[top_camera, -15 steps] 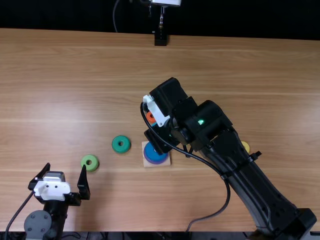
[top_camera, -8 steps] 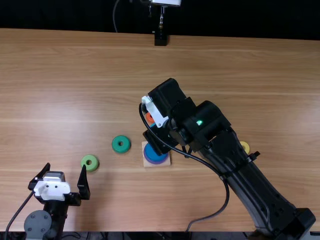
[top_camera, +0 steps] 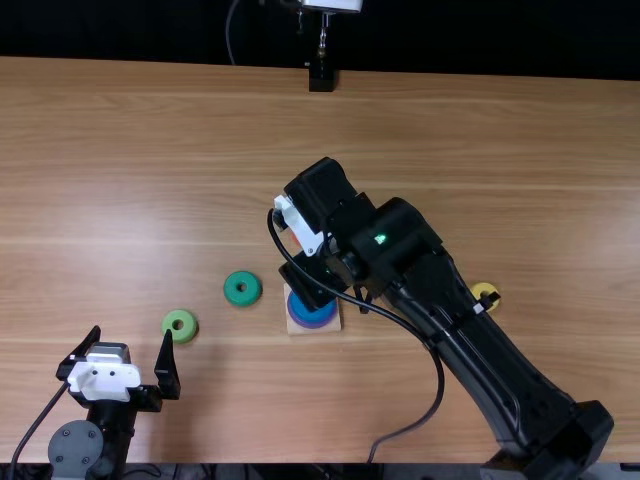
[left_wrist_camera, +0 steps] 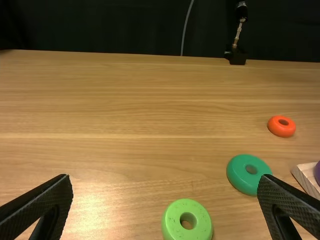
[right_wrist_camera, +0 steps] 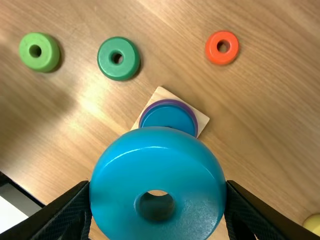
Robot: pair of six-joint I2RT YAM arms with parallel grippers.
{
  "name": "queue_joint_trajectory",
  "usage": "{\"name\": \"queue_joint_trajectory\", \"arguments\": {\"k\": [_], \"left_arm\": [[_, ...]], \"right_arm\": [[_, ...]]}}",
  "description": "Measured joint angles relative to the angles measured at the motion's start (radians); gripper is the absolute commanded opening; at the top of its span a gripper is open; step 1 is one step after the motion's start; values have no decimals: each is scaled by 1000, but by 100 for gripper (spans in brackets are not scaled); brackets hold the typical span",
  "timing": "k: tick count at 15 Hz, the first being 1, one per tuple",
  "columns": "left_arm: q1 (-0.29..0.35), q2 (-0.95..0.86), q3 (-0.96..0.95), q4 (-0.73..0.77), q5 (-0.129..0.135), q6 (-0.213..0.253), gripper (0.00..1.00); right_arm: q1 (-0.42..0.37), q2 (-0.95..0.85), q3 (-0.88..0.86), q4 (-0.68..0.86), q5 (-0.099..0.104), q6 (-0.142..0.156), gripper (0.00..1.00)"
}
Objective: Build the Hanoi tower: stack the rings onto the peg from bottom to top in this color order: purple, dark blue, light blue, dark green, light green, yellow, orange.
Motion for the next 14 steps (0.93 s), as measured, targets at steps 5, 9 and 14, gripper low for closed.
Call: {"name": "queue_joint_trajectory", "arguments": {"k": [5, 9, 14], "left_arm": [[0, 0, 0, 0, 0, 0, 100], [0, 0, 0, 0, 0, 0, 100], [0, 0, 0, 1, 0, 1, 100]], "right_arm": [[0, 7, 0, 0, 0, 0, 10], [0, 7, 0, 0, 4, -1, 100], [0, 7, 1, 31, 11, -1, 100]]}}
